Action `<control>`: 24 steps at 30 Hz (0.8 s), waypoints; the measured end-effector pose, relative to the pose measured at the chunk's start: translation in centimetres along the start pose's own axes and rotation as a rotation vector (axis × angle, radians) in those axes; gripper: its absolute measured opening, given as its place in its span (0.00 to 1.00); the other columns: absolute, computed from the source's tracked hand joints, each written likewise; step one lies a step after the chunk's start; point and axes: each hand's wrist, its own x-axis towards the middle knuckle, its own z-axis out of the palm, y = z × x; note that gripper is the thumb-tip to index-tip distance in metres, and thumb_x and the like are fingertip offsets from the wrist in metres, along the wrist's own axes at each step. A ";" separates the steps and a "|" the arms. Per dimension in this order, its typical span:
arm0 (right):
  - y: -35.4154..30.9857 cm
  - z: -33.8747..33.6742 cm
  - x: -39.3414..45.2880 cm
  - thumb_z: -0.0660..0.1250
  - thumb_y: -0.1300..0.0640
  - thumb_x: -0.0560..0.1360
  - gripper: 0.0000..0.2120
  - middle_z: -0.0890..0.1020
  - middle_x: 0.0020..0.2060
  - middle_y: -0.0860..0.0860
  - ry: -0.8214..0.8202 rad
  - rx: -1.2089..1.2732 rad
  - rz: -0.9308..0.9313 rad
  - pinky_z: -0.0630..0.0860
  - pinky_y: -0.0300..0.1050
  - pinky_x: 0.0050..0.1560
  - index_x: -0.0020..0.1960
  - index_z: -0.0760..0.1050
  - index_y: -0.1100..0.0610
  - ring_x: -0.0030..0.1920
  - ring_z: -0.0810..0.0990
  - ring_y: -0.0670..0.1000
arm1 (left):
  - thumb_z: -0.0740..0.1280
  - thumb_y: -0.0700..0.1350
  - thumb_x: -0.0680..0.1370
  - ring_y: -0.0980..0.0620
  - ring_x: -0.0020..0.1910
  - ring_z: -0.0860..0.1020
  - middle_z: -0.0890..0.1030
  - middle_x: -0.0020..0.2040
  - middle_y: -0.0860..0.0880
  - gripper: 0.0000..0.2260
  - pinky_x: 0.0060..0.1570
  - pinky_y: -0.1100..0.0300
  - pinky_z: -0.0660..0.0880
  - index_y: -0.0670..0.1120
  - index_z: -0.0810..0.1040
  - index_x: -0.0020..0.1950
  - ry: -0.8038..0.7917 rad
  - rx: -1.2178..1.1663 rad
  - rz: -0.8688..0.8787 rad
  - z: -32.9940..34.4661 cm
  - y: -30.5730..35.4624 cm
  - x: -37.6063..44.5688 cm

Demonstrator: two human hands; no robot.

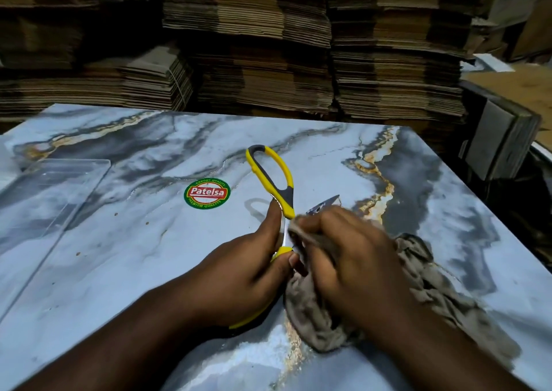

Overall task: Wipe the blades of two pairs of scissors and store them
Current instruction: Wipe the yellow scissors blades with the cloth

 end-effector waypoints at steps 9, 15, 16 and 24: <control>2.7 -0.9 0.8 0.70 0.53 0.81 0.02 0.85 0.43 0.41 0.171 0.158 0.245 0.77 0.45 0.44 0.51 0.82 0.48 0.45 0.83 0.43 | 0.55 0.65 0.80 0.53 0.50 0.81 0.83 0.49 0.57 0.33 0.55 0.50 0.79 0.76 0.34 0.76 0.011 -0.145 0.003 0.1 0.1 -0.1; 2.4 -2.2 0.0 0.70 0.47 0.80 0.03 0.86 0.44 0.42 0.319 0.414 0.345 0.78 0.34 0.44 0.52 0.80 0.45 0.44 0.84 0.42 | 0.63 0.51 0.84 0.49 0.48 0.83 0.85 0.49 0.56 0.34 0.55 0.44 0.80 0.72 0.46 0.80 0.033 -0.333 0.057 0.0 0.3 0.2; 2.0 -2.0 -0.3 0.72 0.48 0.81 0.03 0.86 0.45 0.43 0.269 0.402 0.317 0.78 0.35 0.45 0.53 0.80 0.45 0.45 0.85 0.42 | 0.65 0.49 0.84 0.48 0.48 0.84 0.86 0.51 0.53 0.35 0.56 0.42 0.80 0.73 0.48 0.80 0.041 -0.389 0.042 0.1 0.3 0.2; 0.6 -0.8 -0.5 0.70 0.50 0.76 0.09 0.83 0.49 0.36 0.020 0.193 -0.003 0.80 0.50 0.46 0.55 0.82 0.43 0.50 0.84 0.42 | 0.70 0.43 0.82 0.39 0.46 0.85 0.81 0.45 0.35 0.34 0.56 0.39 0.80 0.70 0.62 0.79 0.026 -0.739 -0.033 -0.4 0.2 -0.1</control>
